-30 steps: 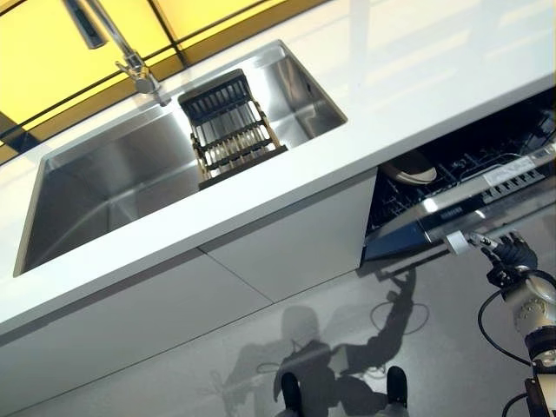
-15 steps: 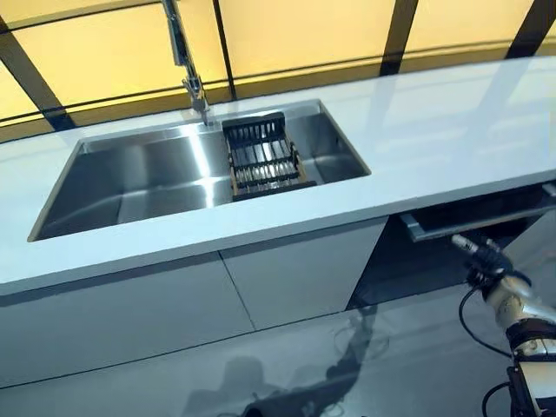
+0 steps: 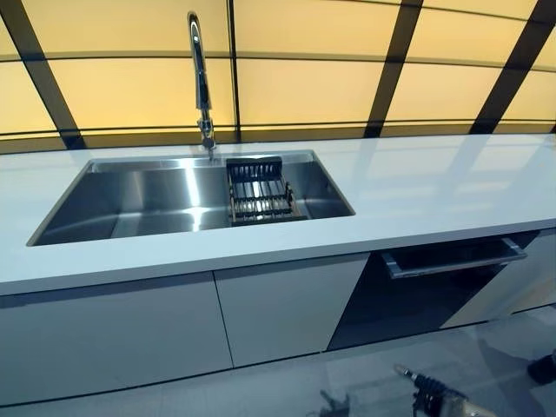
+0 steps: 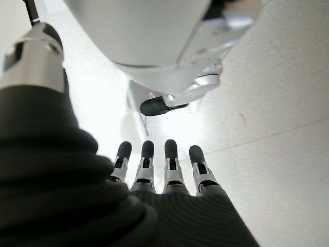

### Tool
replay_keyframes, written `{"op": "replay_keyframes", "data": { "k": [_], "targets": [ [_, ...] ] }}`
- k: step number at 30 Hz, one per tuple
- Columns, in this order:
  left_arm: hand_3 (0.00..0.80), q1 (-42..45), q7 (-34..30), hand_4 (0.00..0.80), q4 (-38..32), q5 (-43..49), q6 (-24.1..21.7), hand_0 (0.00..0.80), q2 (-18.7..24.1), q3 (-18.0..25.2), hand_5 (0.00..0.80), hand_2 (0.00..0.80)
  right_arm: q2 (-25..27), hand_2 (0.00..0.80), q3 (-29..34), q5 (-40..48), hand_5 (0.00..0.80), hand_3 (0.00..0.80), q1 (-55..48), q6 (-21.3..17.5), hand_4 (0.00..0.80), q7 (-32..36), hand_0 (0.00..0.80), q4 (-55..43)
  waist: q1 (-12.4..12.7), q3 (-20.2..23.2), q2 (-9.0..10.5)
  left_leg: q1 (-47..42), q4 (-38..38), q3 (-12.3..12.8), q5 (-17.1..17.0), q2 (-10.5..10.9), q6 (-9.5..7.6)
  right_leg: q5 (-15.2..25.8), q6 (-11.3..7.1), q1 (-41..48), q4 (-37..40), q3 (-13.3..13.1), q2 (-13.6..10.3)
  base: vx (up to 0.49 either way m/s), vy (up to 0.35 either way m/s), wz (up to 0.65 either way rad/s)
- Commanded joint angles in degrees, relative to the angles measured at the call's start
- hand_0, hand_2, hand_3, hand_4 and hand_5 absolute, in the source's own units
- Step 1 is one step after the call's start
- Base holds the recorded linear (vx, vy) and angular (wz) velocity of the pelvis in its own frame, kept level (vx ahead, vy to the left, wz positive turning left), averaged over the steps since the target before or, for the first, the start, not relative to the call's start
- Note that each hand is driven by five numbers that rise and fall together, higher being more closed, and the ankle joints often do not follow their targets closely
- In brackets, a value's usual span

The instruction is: Take plates into dishwasher

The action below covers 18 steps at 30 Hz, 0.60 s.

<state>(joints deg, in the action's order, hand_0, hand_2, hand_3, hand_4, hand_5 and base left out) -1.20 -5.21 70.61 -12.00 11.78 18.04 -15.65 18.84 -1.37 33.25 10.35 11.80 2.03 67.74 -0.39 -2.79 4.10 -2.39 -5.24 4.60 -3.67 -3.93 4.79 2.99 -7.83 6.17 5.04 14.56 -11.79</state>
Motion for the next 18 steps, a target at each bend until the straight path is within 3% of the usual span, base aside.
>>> {"op": "replay_keyframes", "data": {
  "k": [1, 7, 18],
  "targets": [
    [0.000, -3.99, 0.17, 0.000, 4.78, 1.64, 0.42, 0.000, -2.44, 0.23, 0.000, 0.000, -0.17, 0.000, -1.42, -0.70, 0.000, 0.000, 2.15, -2.08, 0.000, 0.35, 0.000, 3.86, 3.38, -0.02, -2.63, -3.74, 0.76, 3.00, 3.85, 1.31, -2.07, 0.70, 0.13, -0.36, -1.95, -1.67, 1.31, 0.051, -0.004, 0.02],
    [0.000, -4.00, -0.71, 0.000, 5.22, 2.79, 0.19, 0.000, -4.64, -0.20, 0.000, 0.000, -6.30, 0.000, -3.64, 1.26, 0.000, 0.000, -1.54, -3.33, 0.000, 1.80, 0.000, 5.00, 3.57, 1.21, -2.35, -4.30, 0.70, 1.81, 3.83, 1.56, -2.50, -0.04, 0.47, 0.44, -2.67, -1.60, 1.73, 0.055, 0.003, 0.01],
    [0.000, -3.33, -0.10, 0.000, 5.91, 2.88, -0.37, 0.000, -6.50, -0.82, 0.000, 0.000, -8.95, 0.000, -5.56, 1.53, 0.000, 0.000, -3.48, -4.14, 0.000, 2.15, 0.000, 5.71, 3.46, 1.85, -1.84, -4.81, 0.61, 1.13, 3.85, 1.32, -2.59, -0.24, 0.59, 1.06, -2.62, -2.00, 2.29, 0.032, 0.000, 0.01]
  ]
}}
